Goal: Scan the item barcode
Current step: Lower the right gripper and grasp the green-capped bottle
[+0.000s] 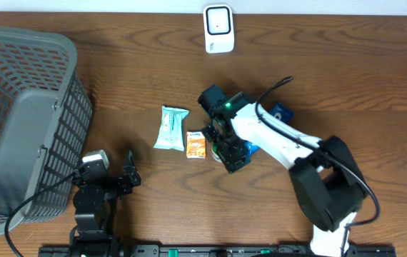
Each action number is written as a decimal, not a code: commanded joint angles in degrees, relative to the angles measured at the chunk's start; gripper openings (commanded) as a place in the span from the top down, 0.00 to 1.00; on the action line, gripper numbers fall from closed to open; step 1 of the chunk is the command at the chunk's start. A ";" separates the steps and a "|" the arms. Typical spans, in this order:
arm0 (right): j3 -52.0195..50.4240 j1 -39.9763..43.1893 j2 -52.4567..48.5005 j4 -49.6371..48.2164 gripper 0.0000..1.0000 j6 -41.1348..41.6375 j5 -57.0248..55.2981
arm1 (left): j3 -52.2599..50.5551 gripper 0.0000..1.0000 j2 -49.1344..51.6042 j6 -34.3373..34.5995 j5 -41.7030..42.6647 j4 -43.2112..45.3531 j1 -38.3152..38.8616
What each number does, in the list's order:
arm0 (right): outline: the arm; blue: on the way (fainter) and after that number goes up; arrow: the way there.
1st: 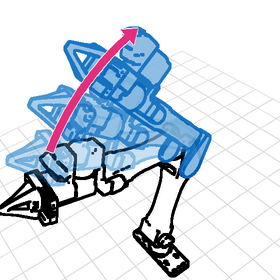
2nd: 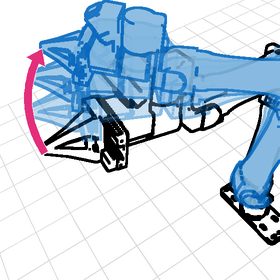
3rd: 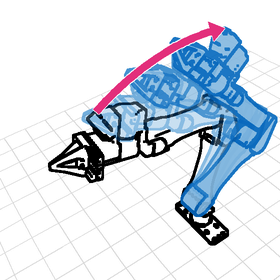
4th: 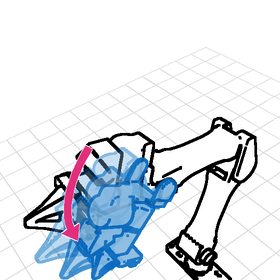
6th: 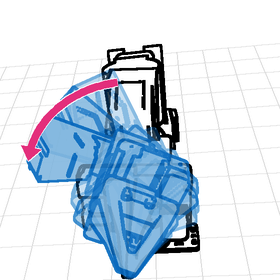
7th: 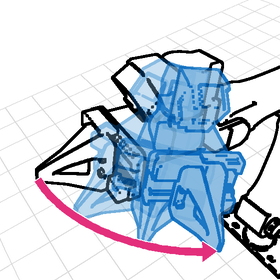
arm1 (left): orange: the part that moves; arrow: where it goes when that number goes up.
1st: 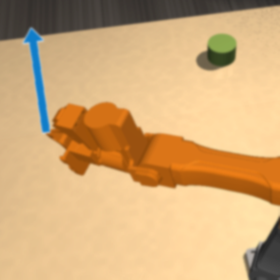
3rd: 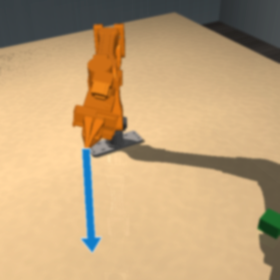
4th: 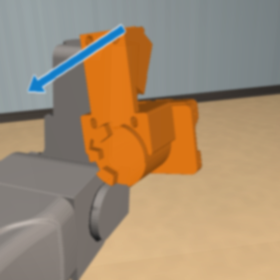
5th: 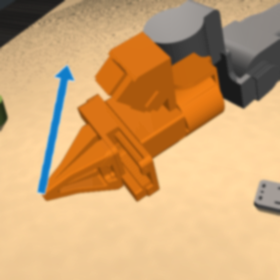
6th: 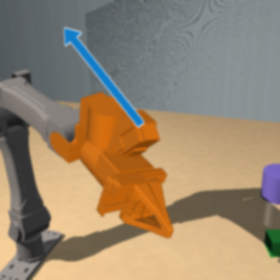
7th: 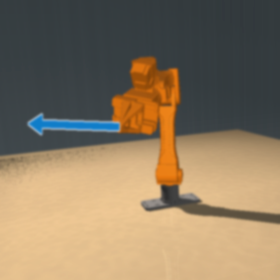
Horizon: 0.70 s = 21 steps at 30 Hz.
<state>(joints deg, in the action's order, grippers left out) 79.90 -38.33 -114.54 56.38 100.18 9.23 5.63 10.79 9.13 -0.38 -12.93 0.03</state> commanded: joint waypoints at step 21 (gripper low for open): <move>0.79 0.15 -0.85 -3.15 0.46 -33.59 -5.90 | -1.66 0.02 0.22 -0.50 -0.72 0.00 -0.28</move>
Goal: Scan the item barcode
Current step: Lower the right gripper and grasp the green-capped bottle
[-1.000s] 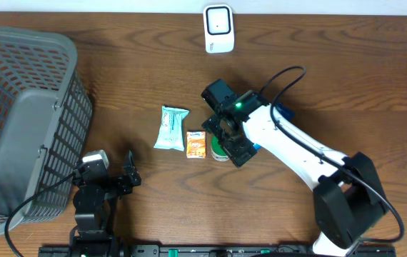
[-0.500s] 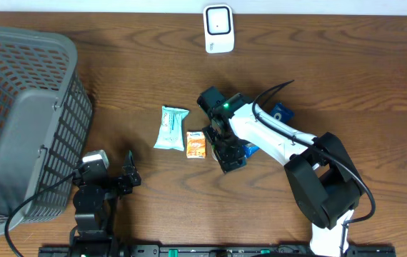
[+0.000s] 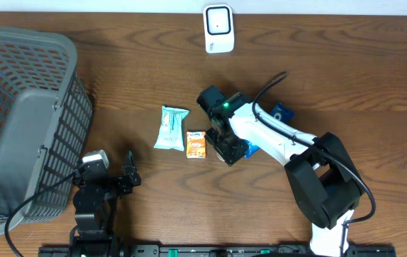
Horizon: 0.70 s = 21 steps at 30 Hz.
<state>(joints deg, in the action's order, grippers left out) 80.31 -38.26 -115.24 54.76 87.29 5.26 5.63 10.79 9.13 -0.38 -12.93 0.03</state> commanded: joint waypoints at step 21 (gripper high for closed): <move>0.70 2.47 -0.15 1.36 0.01 -37.42 1.33 | -1.66 0.02 0.22 -0.52 -0.72 0.00 -0.28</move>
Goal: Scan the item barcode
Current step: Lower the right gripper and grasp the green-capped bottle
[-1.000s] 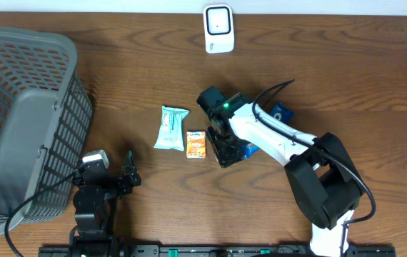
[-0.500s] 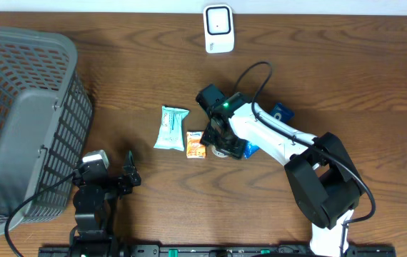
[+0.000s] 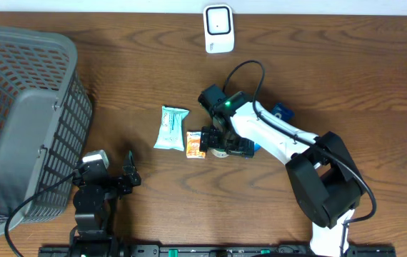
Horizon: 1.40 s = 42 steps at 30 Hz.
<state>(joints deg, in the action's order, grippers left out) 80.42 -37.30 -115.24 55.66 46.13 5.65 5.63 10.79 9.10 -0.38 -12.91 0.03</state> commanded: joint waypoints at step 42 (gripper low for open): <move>7.45 4.96 -0.15 10.01 0.01 -24.20 -1.07 | -1.66 0.02 0.22 -0.48 -0.72 -0.02 -0.28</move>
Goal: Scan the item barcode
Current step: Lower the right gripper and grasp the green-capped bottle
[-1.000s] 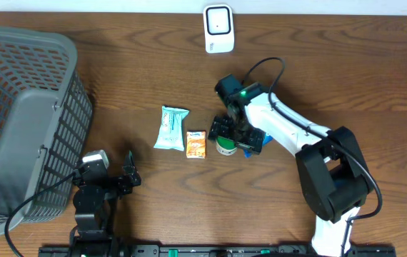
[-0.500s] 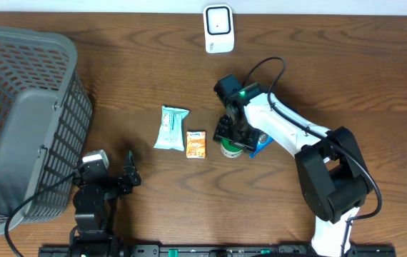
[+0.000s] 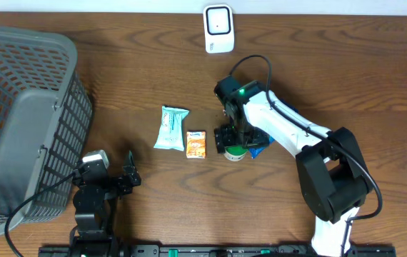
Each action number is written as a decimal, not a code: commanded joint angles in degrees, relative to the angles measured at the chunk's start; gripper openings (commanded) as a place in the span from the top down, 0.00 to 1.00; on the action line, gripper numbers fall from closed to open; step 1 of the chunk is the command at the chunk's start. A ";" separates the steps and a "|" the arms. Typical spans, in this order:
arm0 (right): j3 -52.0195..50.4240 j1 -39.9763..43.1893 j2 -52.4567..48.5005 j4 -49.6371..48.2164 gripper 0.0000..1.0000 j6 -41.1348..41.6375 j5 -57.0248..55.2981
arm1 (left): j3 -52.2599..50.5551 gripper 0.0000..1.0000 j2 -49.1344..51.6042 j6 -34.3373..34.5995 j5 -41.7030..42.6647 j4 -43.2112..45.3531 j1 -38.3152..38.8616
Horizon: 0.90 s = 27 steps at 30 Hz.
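Note:
The white barcode scanner (image 3: 218, 28) stands at the table's far edge. My right gripper (image 3: 233, 143) hangs low over mid-table and looks shut on a small round green-and-white item (image 3: 236, 152) that shows just under its fingers. A blue packet (image 3: 263, 143) peeks out beside it, partly under the arm. An orange packet (image 3: 196, 144) lies just left of that gripper, apart from it, and a mint-green packet (image 3: 170, 128) lies further left. My left gripper (image 3: 130, 173) rests near the front left edge, far from all items; its jaws cannot be made out.
A large grey mesh basket (image 3: 25, 121) fills the left side of the table. The right arm's white links and black cable arch over the centre right.
My right gripper has moved right, away from the orange packet, and the green-and-white item has gone with it. The wrist has turned and now sits further back. The left arm is unchanged.
The right gripper first sat low beside the orange packet, over the blue packet and the green item. It then stood closer to the orange packet, almost touching it. Now it is further right with the green-and-white item. The packets, scanner and left arm stayed put.

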<state>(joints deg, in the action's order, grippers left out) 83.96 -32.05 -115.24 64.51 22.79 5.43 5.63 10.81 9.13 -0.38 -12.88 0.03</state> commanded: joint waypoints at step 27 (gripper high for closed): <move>0.74 -1.79 -1.16 -0.74 0.15 38.10 -2.62 | -1.66 0.02 0.20 -0.52 -0.72 -0.04 -0.28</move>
<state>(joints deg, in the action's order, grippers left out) 85.86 -32.95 -115.85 64.73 56.25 4.08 5.61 10.83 9.13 -0.38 -12.84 0.05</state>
